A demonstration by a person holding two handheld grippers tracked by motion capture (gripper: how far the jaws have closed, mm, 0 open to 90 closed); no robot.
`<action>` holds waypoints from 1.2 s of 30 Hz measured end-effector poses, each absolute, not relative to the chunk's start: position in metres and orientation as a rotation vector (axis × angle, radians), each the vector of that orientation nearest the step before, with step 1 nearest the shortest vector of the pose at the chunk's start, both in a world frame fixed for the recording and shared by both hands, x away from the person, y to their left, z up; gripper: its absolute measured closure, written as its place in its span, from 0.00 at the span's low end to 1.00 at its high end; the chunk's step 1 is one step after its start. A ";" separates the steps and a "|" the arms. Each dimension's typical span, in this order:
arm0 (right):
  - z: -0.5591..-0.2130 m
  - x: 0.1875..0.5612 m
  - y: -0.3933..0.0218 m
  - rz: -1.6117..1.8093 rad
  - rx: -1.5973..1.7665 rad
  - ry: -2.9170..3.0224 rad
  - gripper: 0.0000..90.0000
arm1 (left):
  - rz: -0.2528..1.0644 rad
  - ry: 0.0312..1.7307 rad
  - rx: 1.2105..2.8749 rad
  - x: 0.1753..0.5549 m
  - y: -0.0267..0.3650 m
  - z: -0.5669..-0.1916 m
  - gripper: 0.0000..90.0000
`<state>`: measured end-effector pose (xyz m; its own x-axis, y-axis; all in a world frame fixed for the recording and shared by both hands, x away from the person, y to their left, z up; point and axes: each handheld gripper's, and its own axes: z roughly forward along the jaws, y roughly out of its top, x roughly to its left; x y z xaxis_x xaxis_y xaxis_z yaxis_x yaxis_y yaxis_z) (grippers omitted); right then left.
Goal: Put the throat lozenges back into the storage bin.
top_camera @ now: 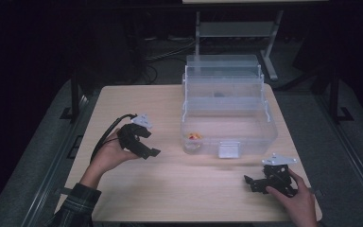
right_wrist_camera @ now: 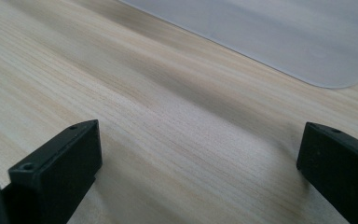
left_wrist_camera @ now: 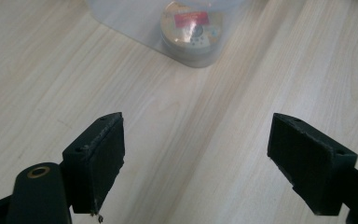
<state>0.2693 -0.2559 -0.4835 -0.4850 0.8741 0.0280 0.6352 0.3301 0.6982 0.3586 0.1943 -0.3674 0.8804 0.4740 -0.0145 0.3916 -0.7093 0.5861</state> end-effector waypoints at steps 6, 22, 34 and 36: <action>-0.483 0.269 -0.256 0.938 1.345 2.247 0.00 | 0.212 0.650 2.411 0.348 0.211 -0.377 0.20; -0.483 0.269 -0.256 0.936 1.343 2.248 0.00 | 0.268 0.708 2.361 0.317 0.241 -0.413 0.20; -0.483 0.269 -0.256 0.936 1.343 2.248 0.00 | 0.347 0.764 2.321 0.296 0.264 -0.447 0.20; -0.483 0.269 -0.256 0.937 1.344 2.247 0.00 | 0.347 0.773 2.313 0.293 0.267 -0.452 0.20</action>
